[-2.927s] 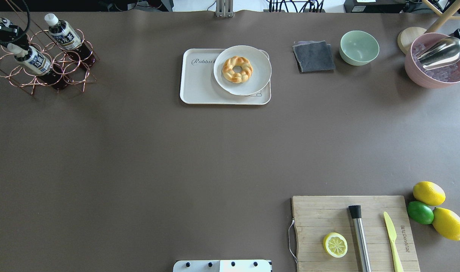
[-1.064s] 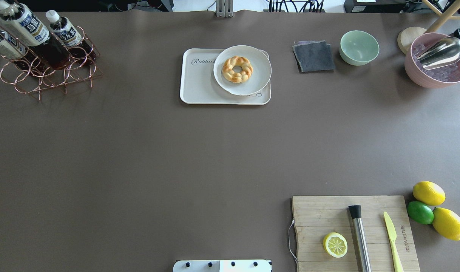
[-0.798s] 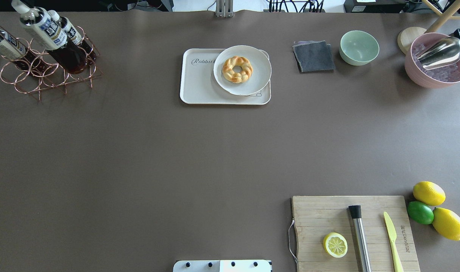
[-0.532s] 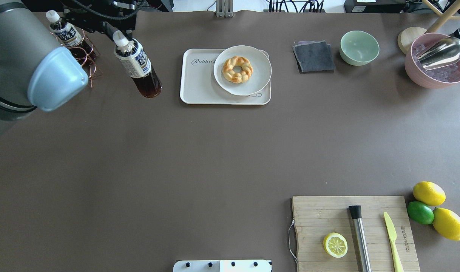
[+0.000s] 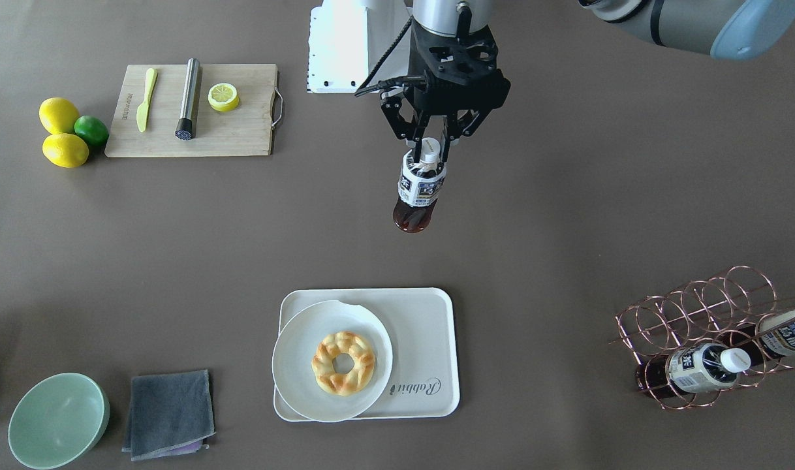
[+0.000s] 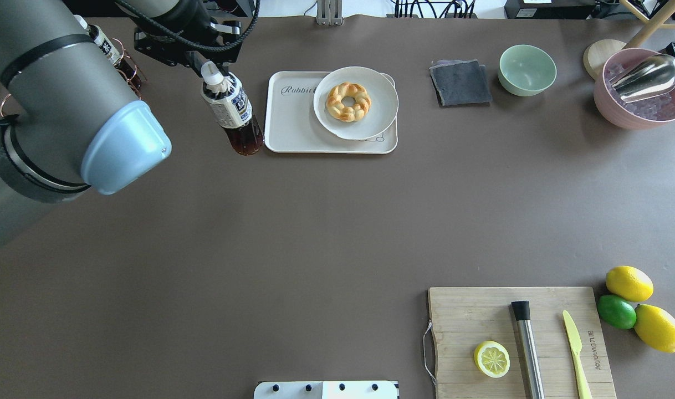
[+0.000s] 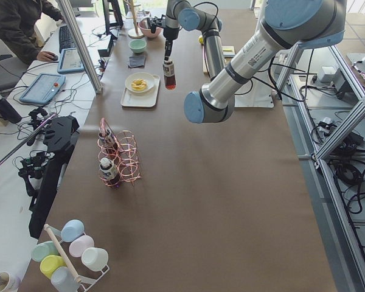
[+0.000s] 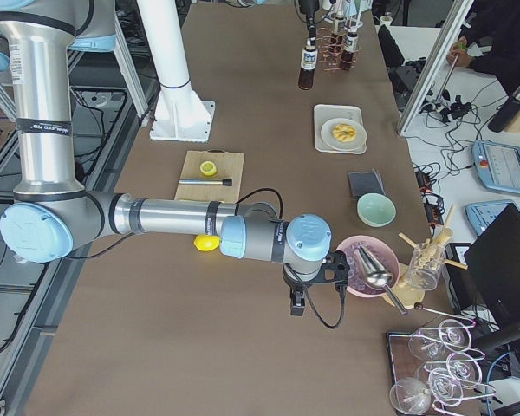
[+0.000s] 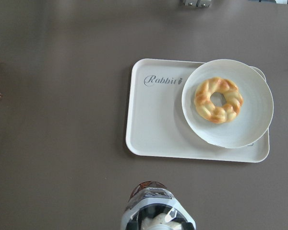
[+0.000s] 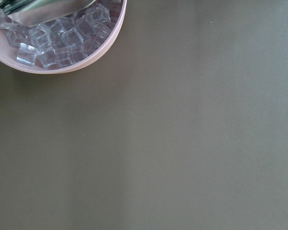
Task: Place tea on tray
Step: 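Carry the bottle toward the tray and lower it onto the table nearer the robot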
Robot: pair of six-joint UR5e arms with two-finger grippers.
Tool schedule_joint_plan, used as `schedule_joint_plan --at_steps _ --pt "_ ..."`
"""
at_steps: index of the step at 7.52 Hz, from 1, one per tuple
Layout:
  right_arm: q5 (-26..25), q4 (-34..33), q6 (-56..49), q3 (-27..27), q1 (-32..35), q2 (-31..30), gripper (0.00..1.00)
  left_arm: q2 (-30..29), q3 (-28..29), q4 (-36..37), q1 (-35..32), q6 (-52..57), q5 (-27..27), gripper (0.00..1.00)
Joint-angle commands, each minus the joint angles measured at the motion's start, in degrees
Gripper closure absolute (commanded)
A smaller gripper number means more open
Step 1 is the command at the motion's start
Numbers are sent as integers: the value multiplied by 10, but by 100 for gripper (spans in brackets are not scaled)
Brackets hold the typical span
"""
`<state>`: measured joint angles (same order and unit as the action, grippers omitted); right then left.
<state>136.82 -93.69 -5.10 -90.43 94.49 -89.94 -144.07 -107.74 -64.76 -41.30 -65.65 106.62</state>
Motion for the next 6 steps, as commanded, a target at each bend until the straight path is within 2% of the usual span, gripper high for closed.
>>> schedule_joint_plan --at_steps 1,6 --pt "1 0 0 0 0 -3 0 -12 -3 8 73 -66 -50 100" --pt "1 0 -1 0 0 -3 0 -7 5 3 135 -84 -89 100"
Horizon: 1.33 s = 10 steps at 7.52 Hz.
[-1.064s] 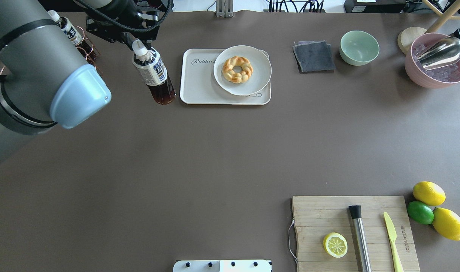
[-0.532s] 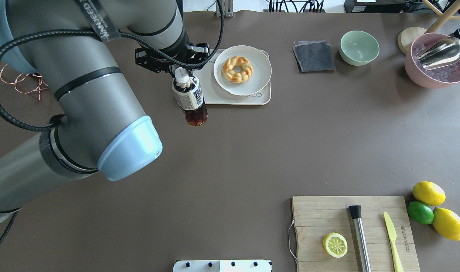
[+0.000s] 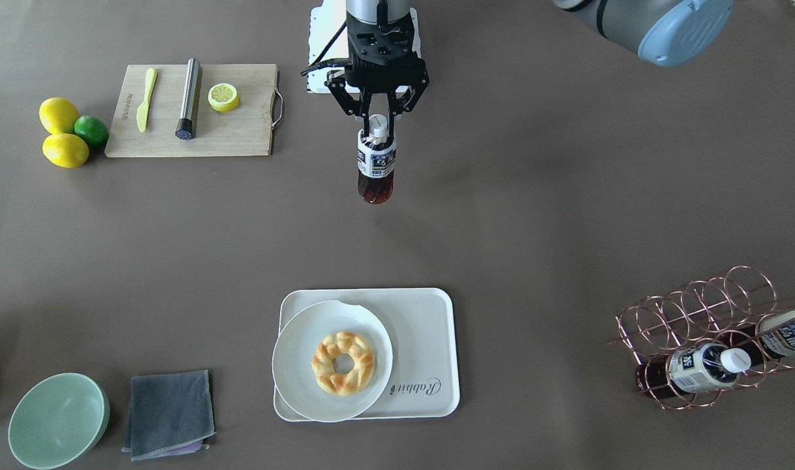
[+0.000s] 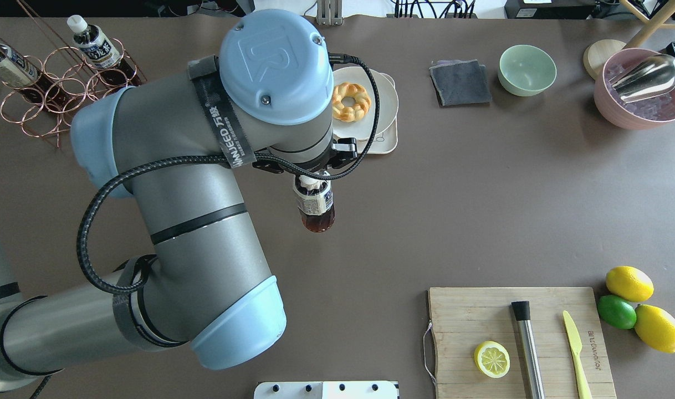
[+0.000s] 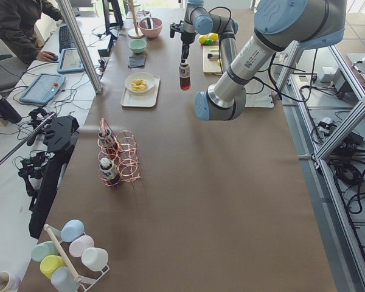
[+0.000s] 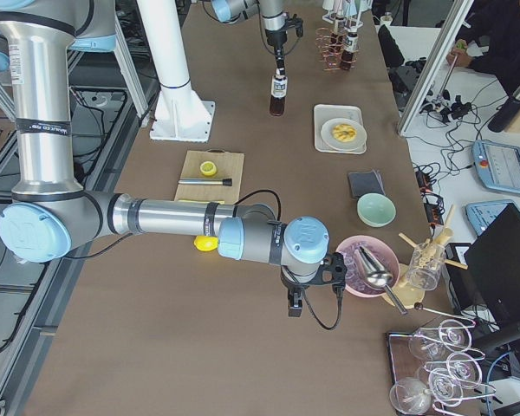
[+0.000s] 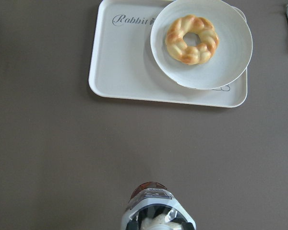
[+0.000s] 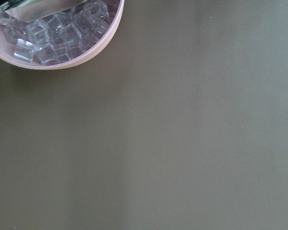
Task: Place tea on tray
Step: 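Carry the bottle toward the tray and lower it onto the table nearer the robot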
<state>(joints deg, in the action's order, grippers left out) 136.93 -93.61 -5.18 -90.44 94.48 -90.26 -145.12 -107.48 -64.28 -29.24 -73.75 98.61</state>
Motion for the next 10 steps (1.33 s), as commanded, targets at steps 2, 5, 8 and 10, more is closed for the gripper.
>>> schedule_joint_plan --at_steps 2,5,8,10 --pt "-1 -1 0 0 0 0 0 6 8 -2 30 -3 -10 100" --pt "-1 -1 0 0 0 0 0 27 18 -57 35 -14 -21 100" --pt "-1 -1 0 1 0 0 0 27 18 -57 35 -15 -21 69" --pt "-1 -1 1 0 0 0 0 27 18 -59 36 -16 -40 2"
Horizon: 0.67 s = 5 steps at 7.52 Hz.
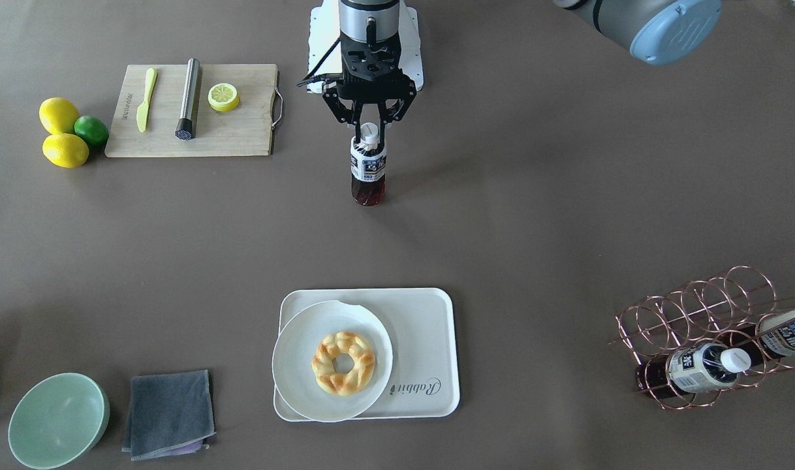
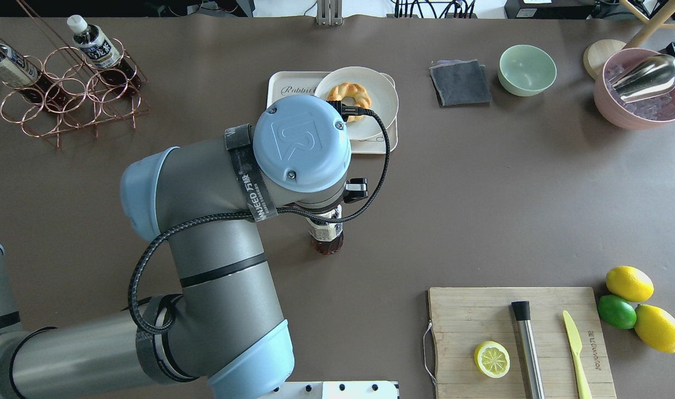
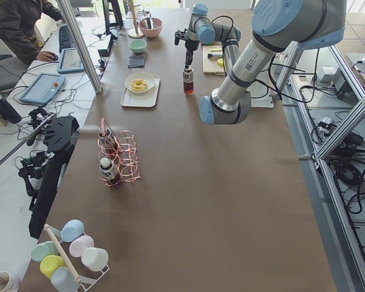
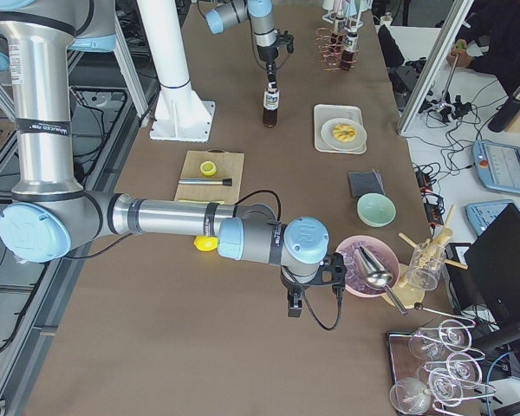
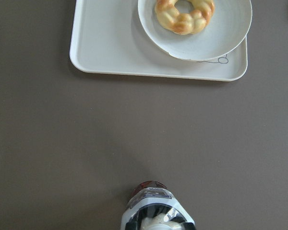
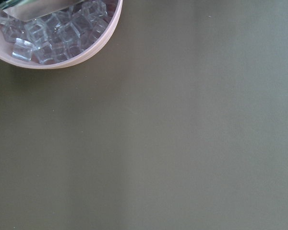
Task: Place tea on tray
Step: 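Carry the bottle toward the tray and lower it onto the table nearer the robot, then open the left gripper and withdraw it while the right arm starts moving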
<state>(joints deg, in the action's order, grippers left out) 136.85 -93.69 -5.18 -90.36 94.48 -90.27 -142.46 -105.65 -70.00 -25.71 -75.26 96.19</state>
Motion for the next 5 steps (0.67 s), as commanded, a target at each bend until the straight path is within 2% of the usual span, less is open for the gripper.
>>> schedule_joint_plan --at_steps 1,3,5 --pt "0 0 1 -1 0 0 0 0 -2 -1 3 -1 -17 2" --pt "0 1 1 -1 0 5 0 1 -36 0 -2 11 -15 2" --pt "3 -5 2 -14 1 23 0 16 -66 3 -44 39 -11 2"
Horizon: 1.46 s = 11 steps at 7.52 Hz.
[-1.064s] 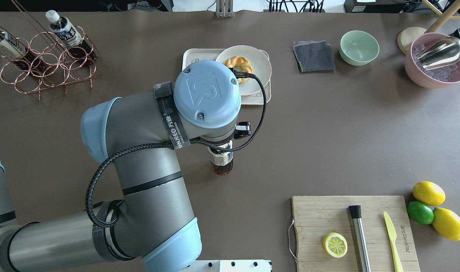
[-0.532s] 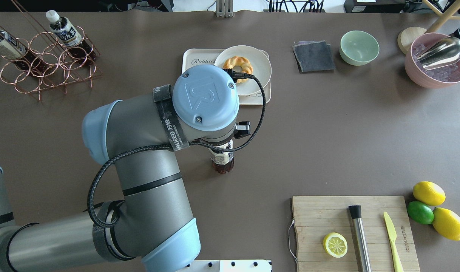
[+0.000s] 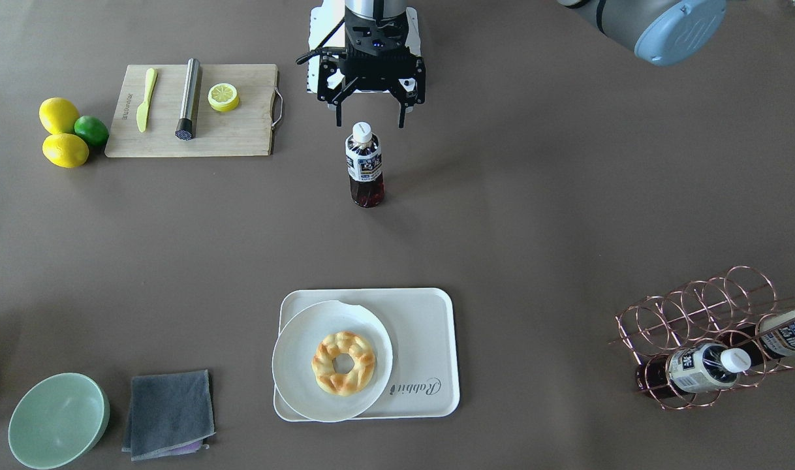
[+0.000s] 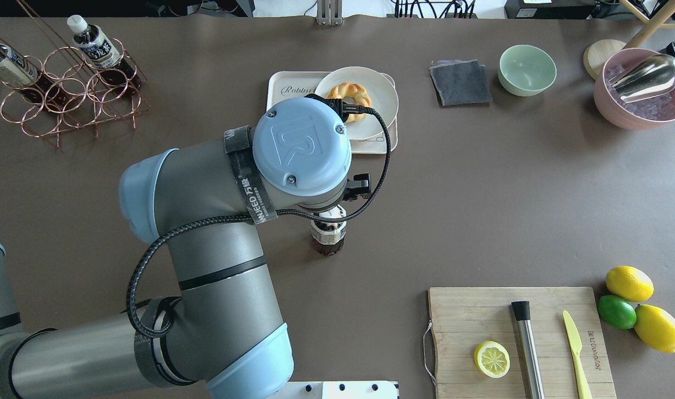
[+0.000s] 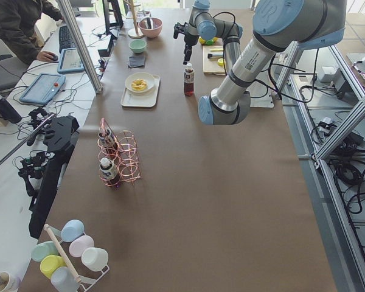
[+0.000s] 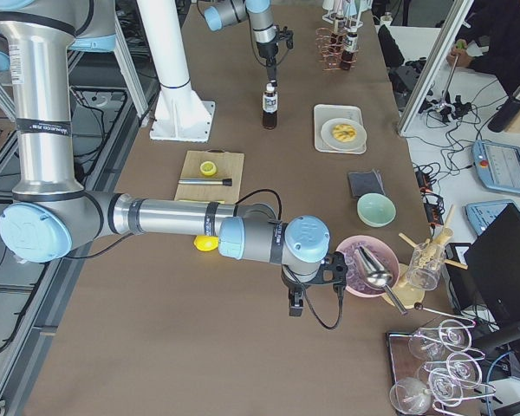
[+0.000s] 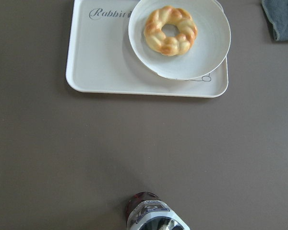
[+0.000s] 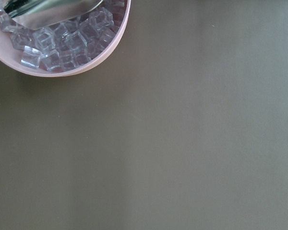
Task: Place tea on tray
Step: 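Open the left gripper and withdraw it while the right arm starts moving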
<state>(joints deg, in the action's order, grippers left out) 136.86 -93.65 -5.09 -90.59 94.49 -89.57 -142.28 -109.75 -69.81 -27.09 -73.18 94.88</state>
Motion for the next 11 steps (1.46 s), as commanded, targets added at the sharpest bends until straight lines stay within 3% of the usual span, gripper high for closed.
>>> schedule_joint_plan --at_steps 1,3,4,5,7,10,11 --pt "6 -32 3 -30 0 30 0 32 -26 -1 -44 38 2 2" --pt "23 -113 102 -124 -53 62 0 58 -40 -10 -122 115 31 2" --pt "24 -109 183 -149 -88 76 0 87 -45 -32 -166 177 86 2" --pt "24 -109 236 -168 -118 90 0 125 -51 -70 -215 229 100 2" --pt "22 -109 318 -193 -171 123 0 205 -39 -162 -248 240 102 2" --pt "12 -109 449 -227 -254 180 0 296 -51 -212 -298 242 141 2" --pt "-20 -102 464 -252 -303 189 0 342 -55 -211 -338 243 229 2"
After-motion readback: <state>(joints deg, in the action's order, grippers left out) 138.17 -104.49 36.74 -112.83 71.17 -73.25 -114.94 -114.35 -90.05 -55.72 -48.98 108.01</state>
